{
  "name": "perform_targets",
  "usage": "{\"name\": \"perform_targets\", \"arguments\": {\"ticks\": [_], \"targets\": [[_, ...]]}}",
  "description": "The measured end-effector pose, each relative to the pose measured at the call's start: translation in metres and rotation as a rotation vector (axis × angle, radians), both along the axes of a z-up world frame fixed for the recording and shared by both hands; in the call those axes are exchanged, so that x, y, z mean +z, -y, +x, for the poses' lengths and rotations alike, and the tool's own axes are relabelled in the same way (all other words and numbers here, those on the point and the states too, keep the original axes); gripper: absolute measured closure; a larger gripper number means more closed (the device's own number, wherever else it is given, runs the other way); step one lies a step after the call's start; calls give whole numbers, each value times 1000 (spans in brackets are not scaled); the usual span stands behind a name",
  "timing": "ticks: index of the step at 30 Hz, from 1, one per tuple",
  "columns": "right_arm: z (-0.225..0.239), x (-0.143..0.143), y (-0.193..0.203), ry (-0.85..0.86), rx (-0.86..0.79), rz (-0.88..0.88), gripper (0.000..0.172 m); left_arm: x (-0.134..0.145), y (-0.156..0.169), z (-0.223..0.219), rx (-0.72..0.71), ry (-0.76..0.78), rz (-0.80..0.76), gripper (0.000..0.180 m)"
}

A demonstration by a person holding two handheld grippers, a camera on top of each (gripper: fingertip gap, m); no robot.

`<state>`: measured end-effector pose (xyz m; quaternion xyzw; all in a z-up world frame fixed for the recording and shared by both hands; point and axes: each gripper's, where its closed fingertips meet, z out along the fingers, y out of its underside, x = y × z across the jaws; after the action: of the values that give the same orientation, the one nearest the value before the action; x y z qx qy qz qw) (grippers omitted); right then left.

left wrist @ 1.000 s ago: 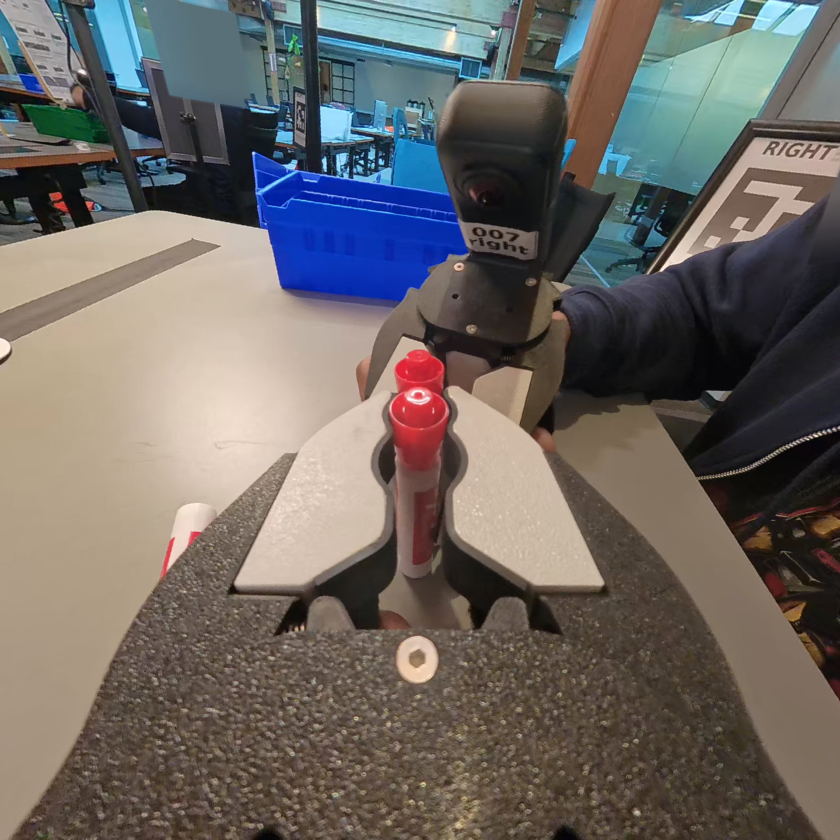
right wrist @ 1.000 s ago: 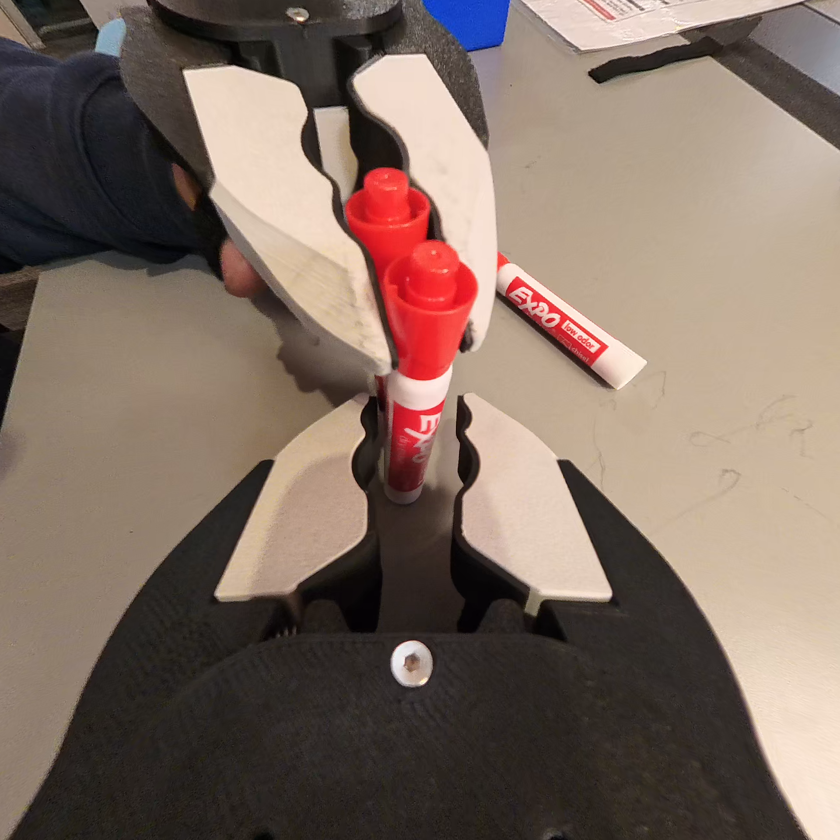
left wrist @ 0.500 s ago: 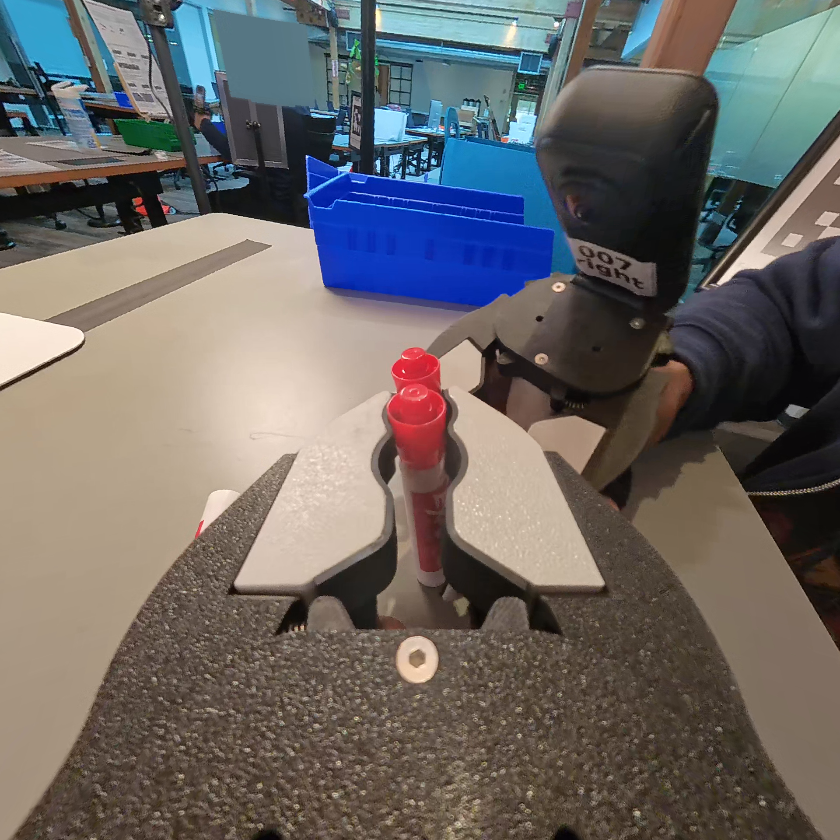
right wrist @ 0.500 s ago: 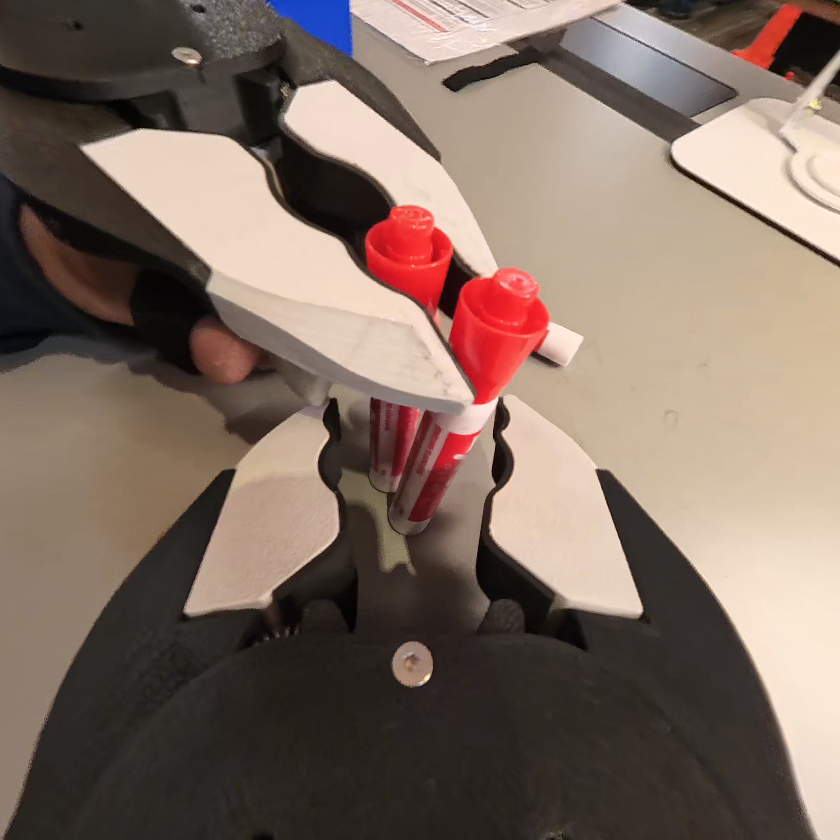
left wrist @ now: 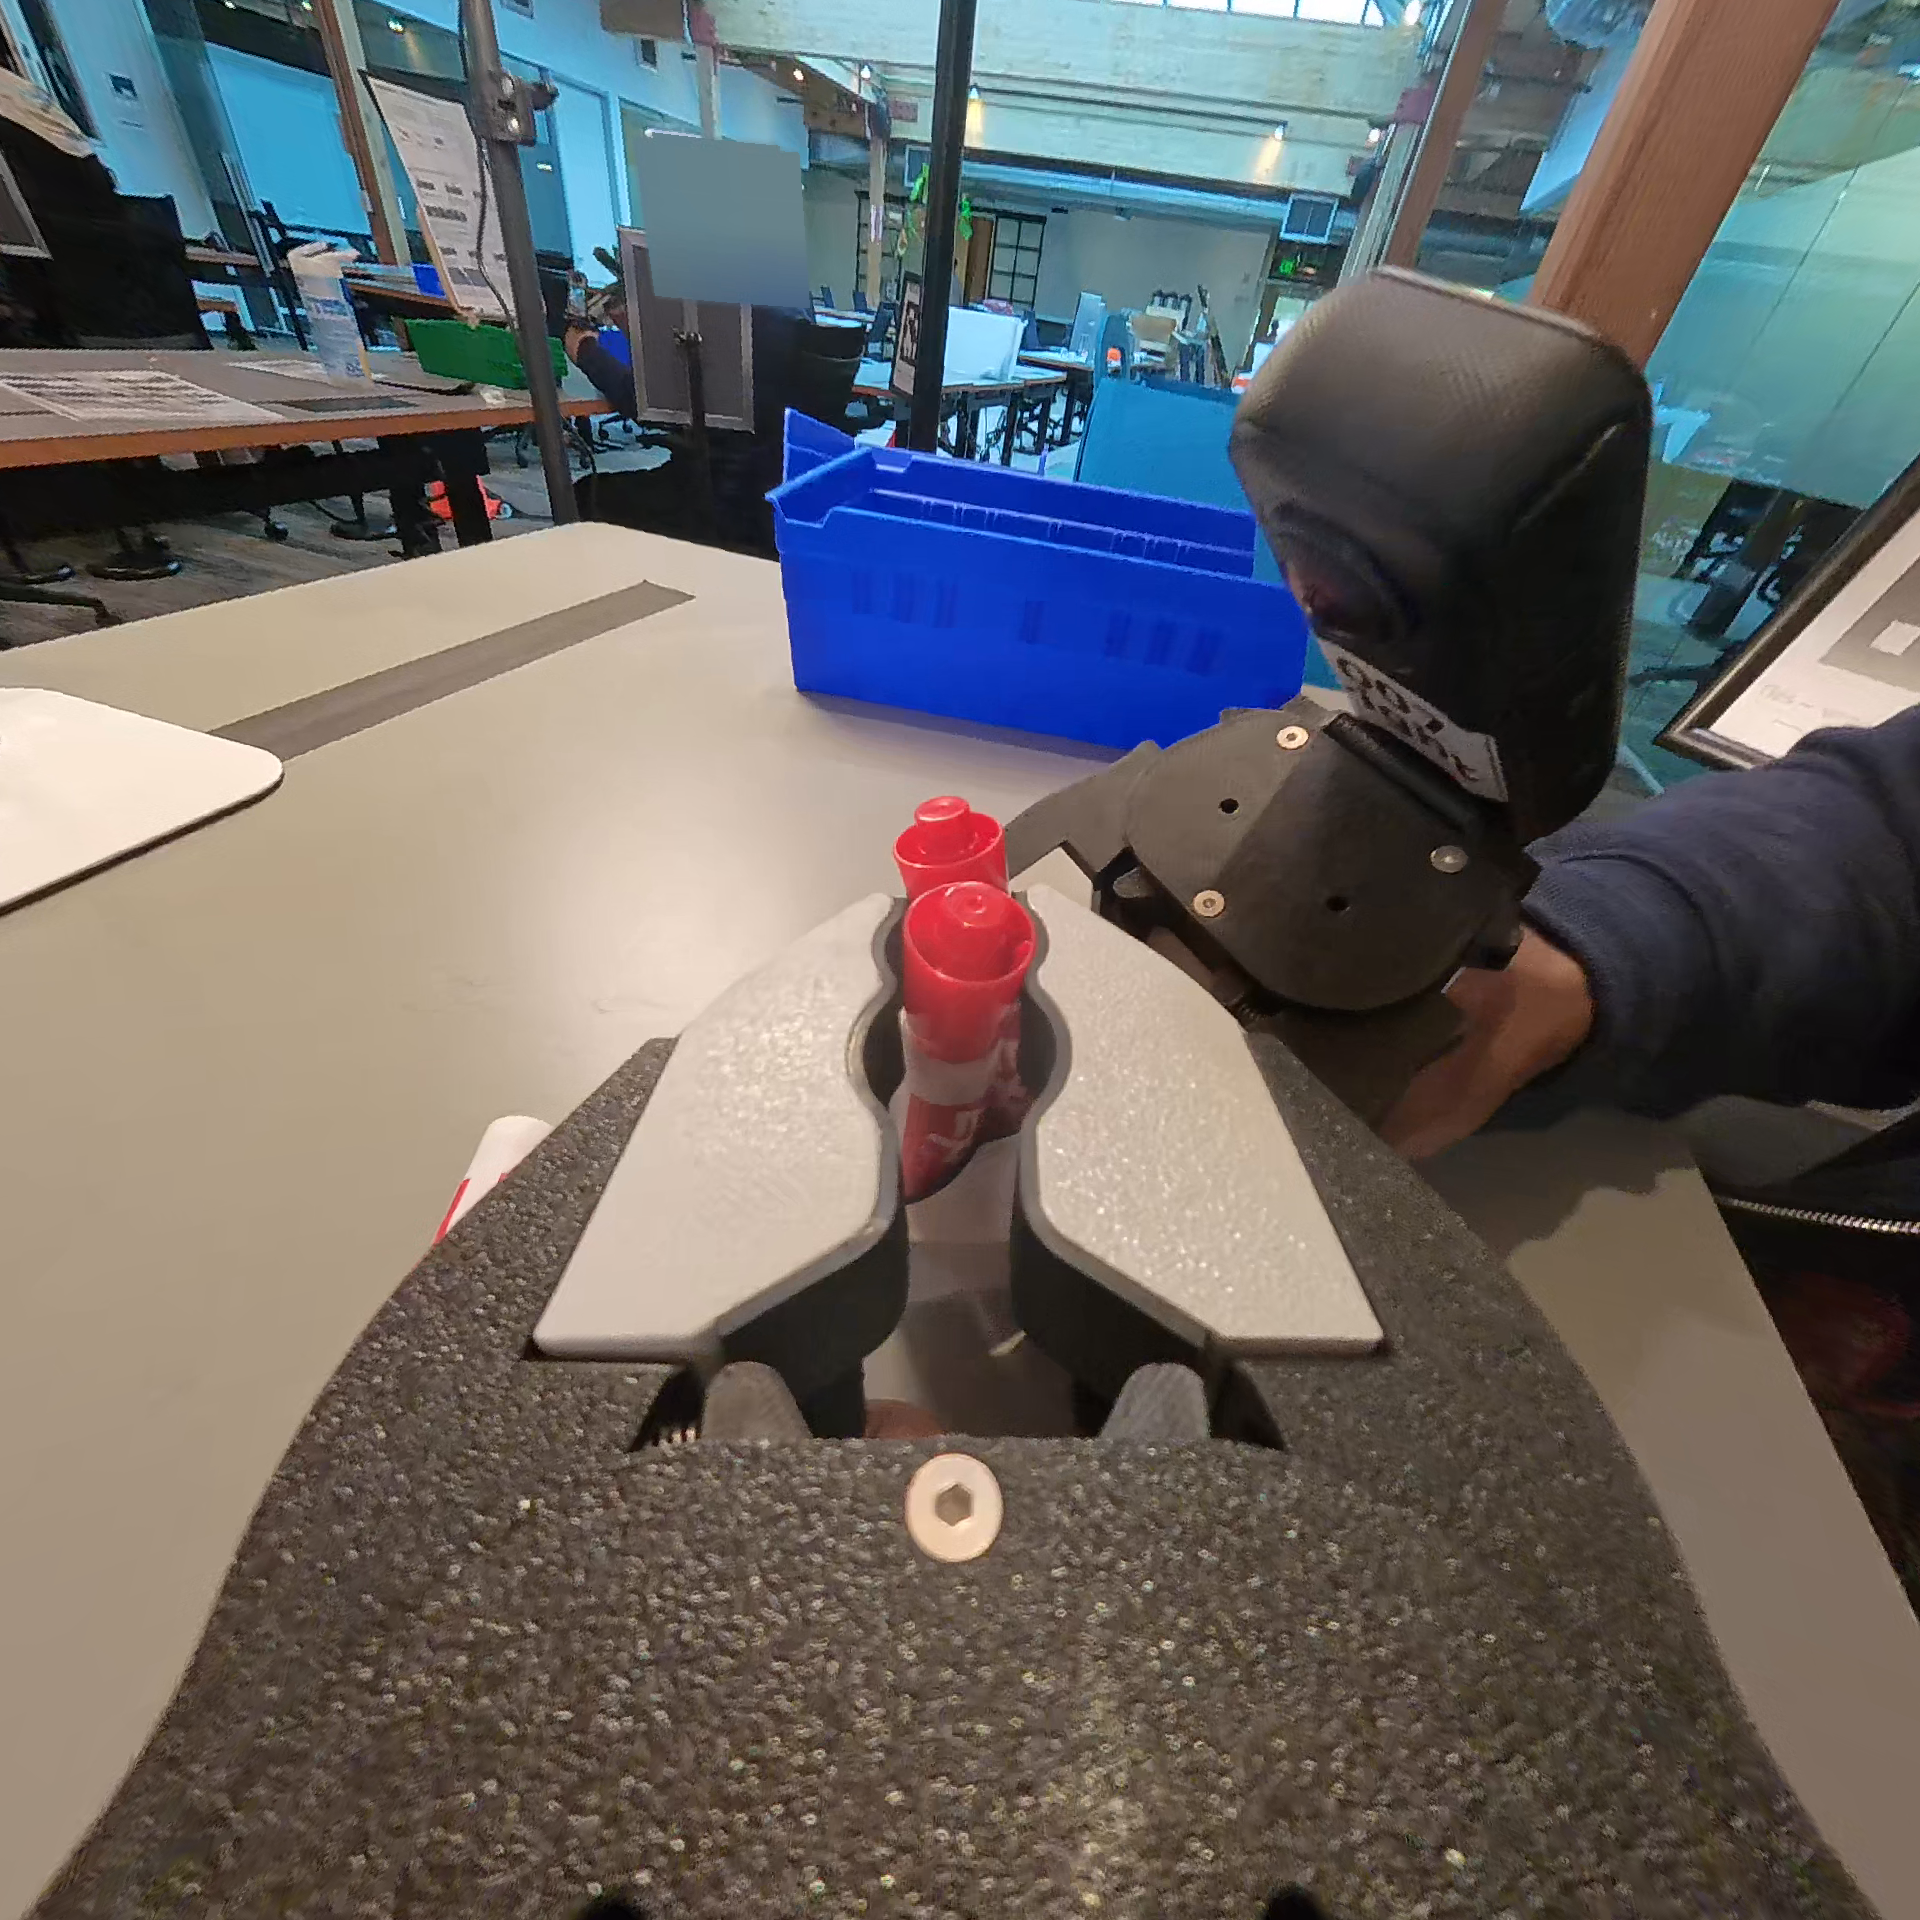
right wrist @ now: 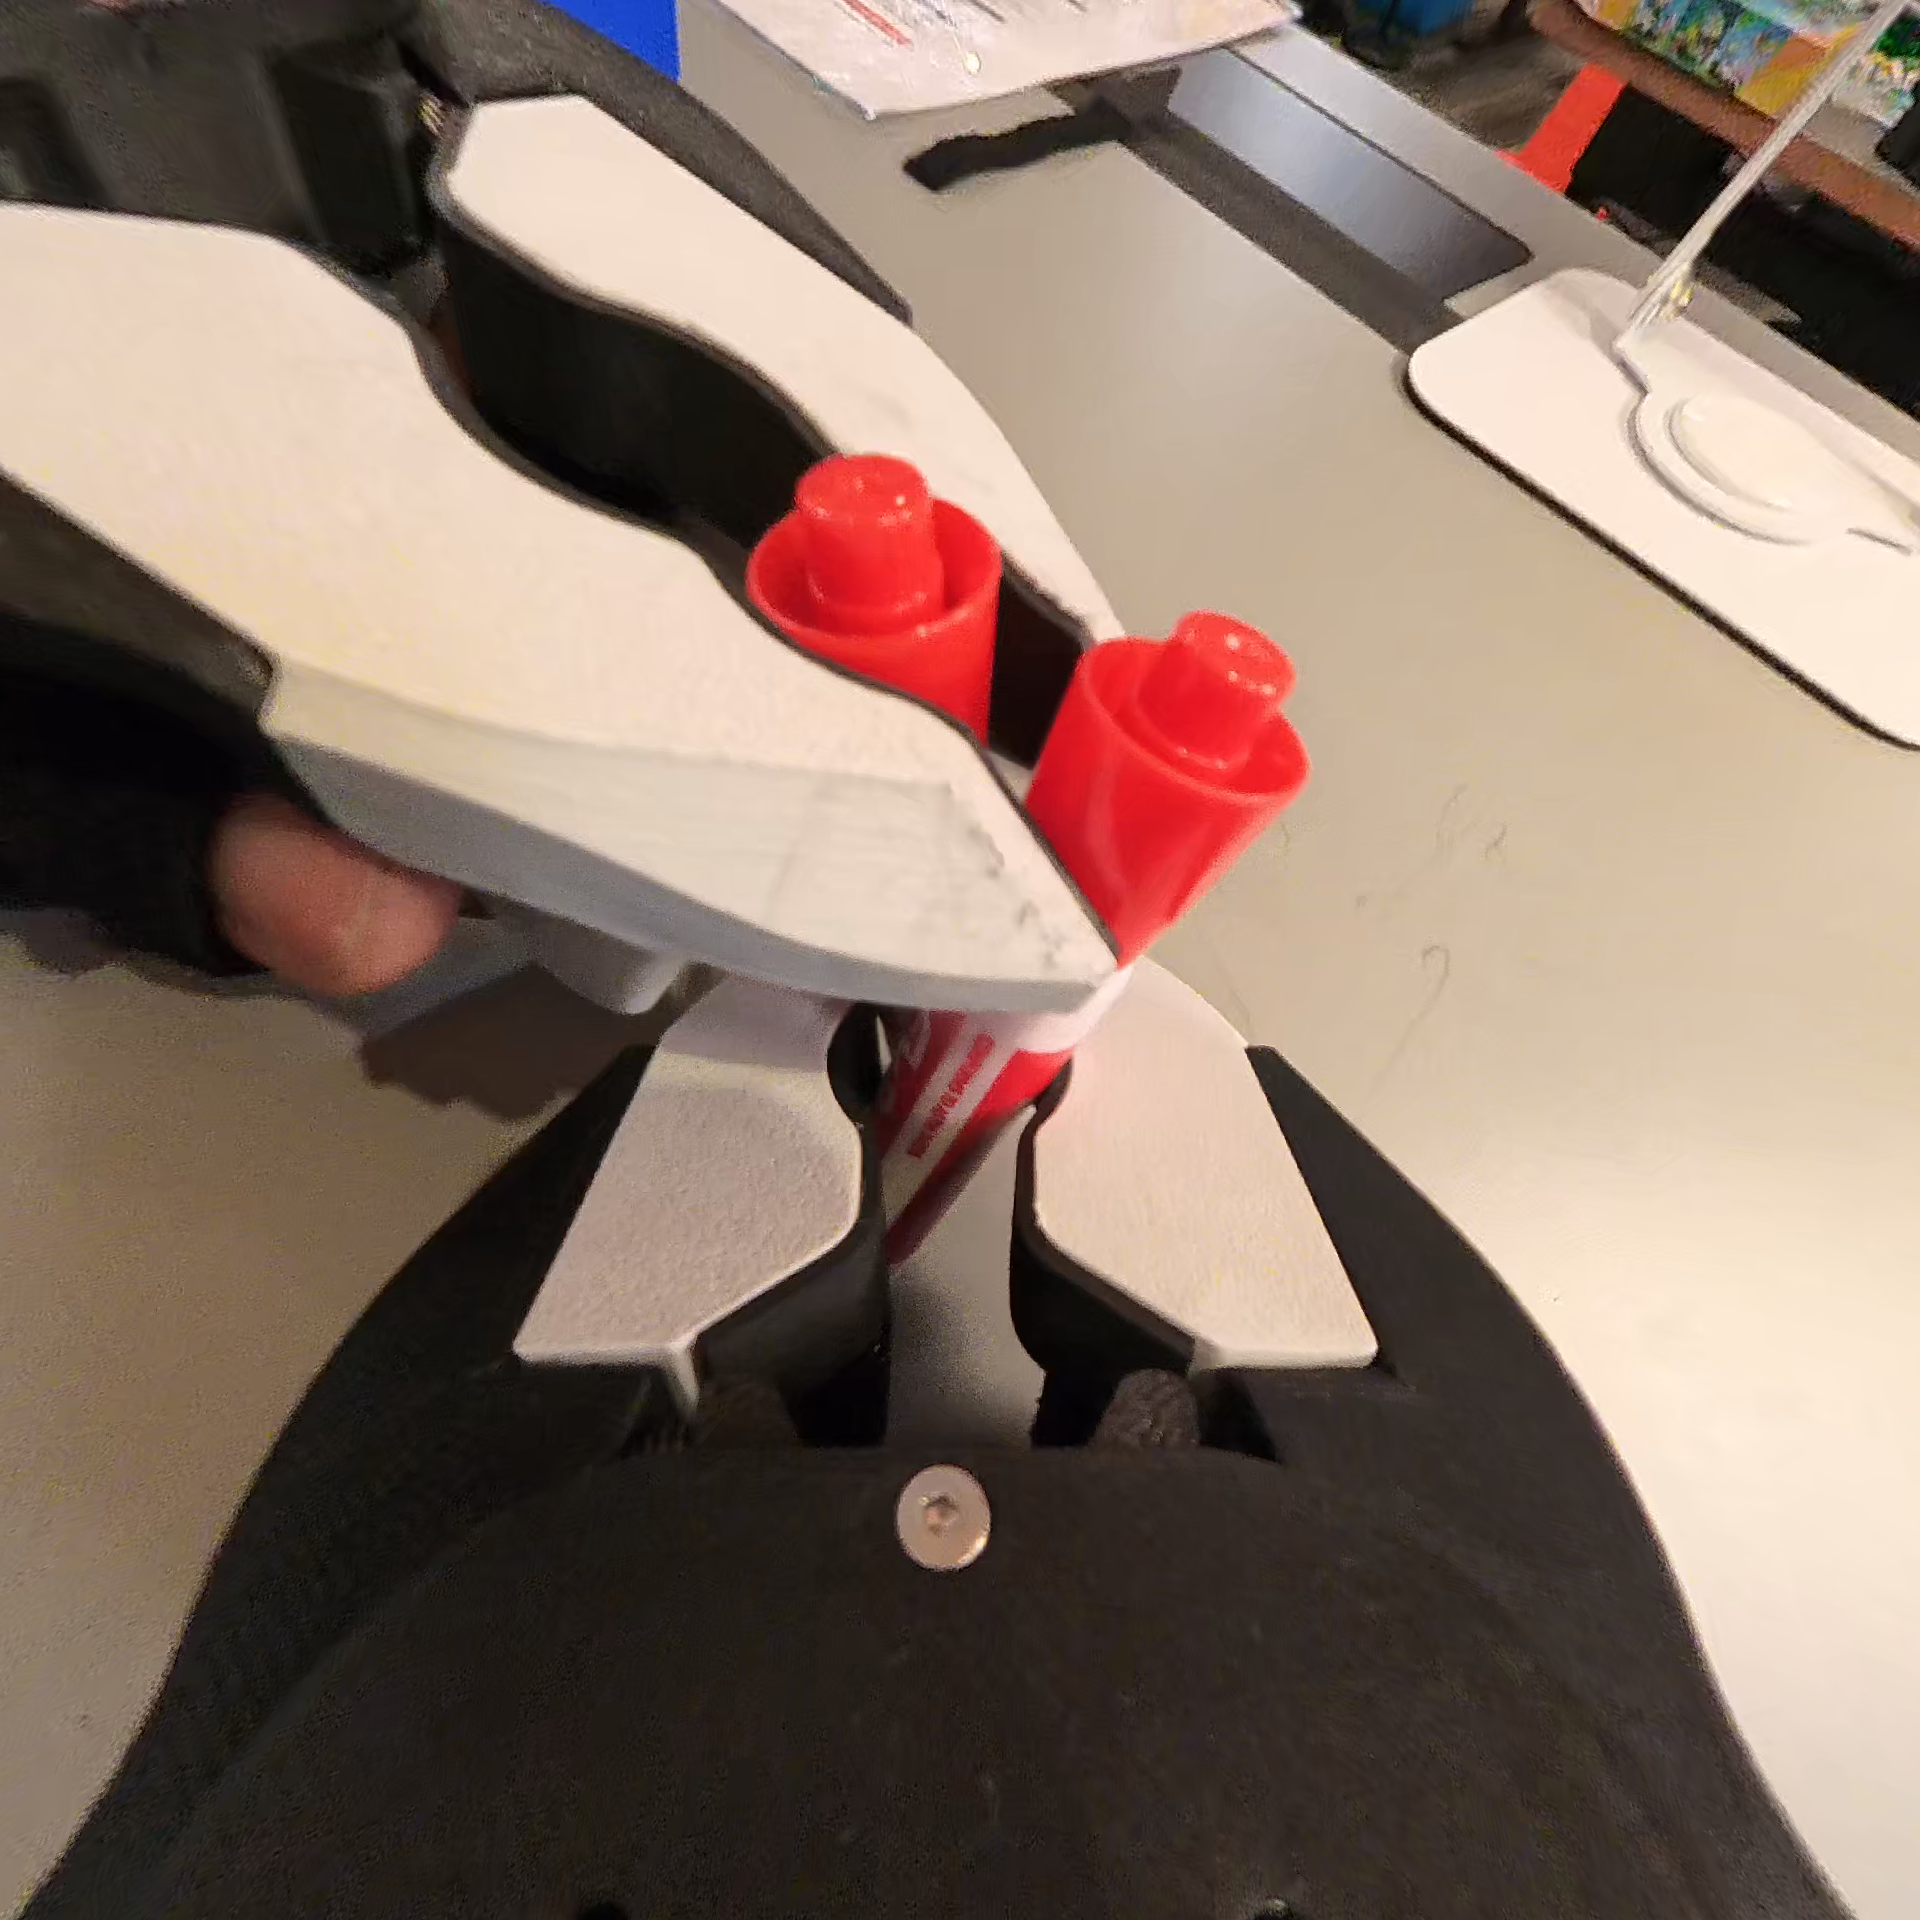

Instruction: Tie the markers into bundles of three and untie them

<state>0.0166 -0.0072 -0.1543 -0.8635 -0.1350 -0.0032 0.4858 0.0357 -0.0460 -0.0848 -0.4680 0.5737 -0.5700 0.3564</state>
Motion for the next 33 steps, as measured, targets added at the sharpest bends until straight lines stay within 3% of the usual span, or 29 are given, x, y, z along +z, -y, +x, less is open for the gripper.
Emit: {"name": "perform_targets", "arguments": {"ticks": [8, 14, 24, 29, 33], "targets": [[-5, 9, 3, -66, 146, -2, 156, 7, -5, -2, -47, 18, -120, 163], [-15, 6, 12, -233, 249, -82, 158, 3, -5, -3, -151, -7, -243, 161], [-22, 18, 23, -554, 321, -149, 158, 0, 0, 0, -192, -17, -353, 156], [-27, 18, 26, -601, 336, -178, 158, 0, 1, 1, -204, -21, -399, 159], [-31, 15, 28, -606, 348, -205, 158, -1, 3, 2, -204, -28, -384, 148]]}}
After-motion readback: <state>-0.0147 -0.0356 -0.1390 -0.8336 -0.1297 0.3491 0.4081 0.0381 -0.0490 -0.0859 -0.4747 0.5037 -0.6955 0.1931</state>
